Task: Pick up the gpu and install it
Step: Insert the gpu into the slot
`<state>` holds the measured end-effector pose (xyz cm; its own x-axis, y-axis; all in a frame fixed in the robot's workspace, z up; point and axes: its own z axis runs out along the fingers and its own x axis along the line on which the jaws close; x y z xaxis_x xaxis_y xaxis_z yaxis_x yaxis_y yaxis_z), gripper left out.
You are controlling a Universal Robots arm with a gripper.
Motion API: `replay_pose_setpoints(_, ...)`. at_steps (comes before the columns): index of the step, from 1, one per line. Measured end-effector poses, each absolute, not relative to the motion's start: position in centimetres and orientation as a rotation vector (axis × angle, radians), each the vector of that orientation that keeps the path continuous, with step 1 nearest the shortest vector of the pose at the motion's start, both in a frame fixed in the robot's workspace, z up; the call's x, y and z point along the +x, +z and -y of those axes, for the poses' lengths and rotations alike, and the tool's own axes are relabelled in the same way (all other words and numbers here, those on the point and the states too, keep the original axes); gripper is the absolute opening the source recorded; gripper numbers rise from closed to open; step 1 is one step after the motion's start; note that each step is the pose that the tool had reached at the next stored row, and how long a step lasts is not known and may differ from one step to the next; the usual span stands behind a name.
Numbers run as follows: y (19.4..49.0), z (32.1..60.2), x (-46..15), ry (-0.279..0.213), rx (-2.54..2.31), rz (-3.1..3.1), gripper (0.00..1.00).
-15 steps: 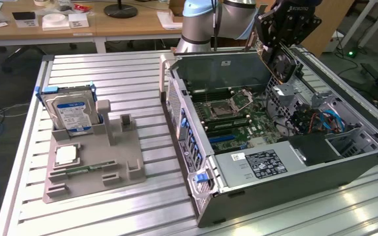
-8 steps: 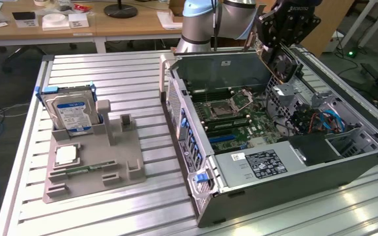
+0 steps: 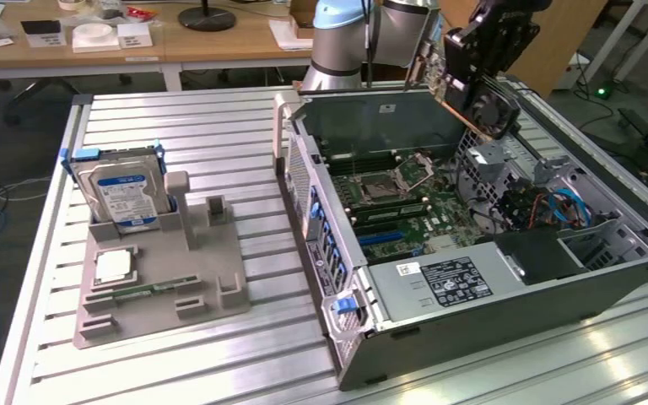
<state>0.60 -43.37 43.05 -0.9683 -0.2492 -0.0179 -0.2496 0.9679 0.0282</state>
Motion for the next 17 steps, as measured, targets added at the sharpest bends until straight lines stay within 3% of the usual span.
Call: replay_pose_setpoints(17,43.05,43.37,0.6,0.049,-0.684,-3.054,0.28)
